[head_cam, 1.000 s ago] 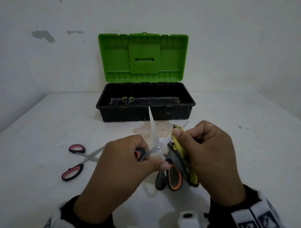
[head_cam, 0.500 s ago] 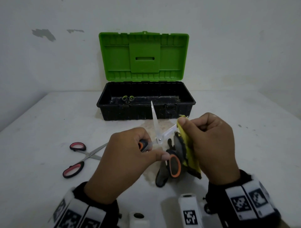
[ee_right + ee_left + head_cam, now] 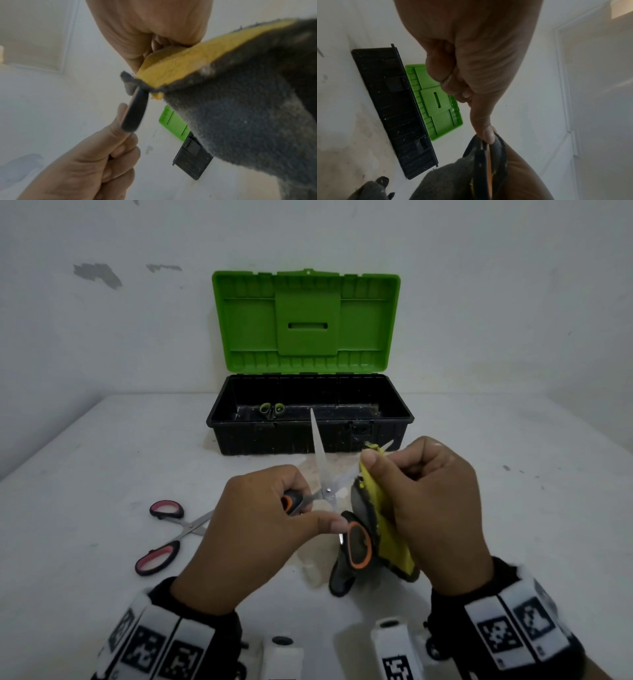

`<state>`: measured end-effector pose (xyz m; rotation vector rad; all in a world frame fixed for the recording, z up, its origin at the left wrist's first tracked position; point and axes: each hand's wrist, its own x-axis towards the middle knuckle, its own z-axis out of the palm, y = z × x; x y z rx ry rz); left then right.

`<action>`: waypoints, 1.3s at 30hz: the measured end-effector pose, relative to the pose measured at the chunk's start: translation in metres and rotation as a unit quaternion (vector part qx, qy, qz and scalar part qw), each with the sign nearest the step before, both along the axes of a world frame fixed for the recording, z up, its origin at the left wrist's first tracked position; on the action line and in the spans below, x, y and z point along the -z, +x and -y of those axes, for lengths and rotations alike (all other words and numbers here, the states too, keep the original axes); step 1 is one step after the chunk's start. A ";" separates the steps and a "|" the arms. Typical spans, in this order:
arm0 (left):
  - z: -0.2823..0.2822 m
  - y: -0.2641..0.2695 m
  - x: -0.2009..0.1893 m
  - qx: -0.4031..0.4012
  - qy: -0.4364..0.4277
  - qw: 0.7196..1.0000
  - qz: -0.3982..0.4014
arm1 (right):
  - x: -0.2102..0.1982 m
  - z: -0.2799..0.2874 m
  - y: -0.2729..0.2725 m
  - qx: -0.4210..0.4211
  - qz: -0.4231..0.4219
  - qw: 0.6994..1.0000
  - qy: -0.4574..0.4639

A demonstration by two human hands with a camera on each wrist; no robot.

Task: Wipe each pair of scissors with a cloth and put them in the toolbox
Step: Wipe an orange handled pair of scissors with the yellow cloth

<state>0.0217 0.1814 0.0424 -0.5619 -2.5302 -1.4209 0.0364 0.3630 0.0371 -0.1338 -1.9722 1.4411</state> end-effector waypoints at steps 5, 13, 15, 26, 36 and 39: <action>-0.001 0.002 0.000 0.001 0.005 1.000 -0.002 | -0.007 -0.011 -0.007 0.027 -0.011 1.000 0.000; 0.001 0.001 -0.002 -0.002 -0.008 1.000 0.022 | -0.001 -0.009 -0.005 0.009 0.001 1.000 0.005; 0.000 0.002 0.001 0.001 -0.009 0.999 0.035 | -0.001 -0.016 -0.010 0.026 0.003 1.000 0.007; -0.003 -0.004 0.005 -0.023 0.003 0.996 0.091 | 0.000 -0.018 0.006 -0.049 0.000 0.999 -0.001; -0.009 0.005 0.000 -0.020 -0.013 0.998 0.065 | 0.008 0.005 0.011 -0.105 0.043 0.993 0.020; -0.008 0.007 -0.004 -0.011 -0.010 0.998 0.065 | 0.007 0.004 0.011 -0.125 0.046 0.990 -0.035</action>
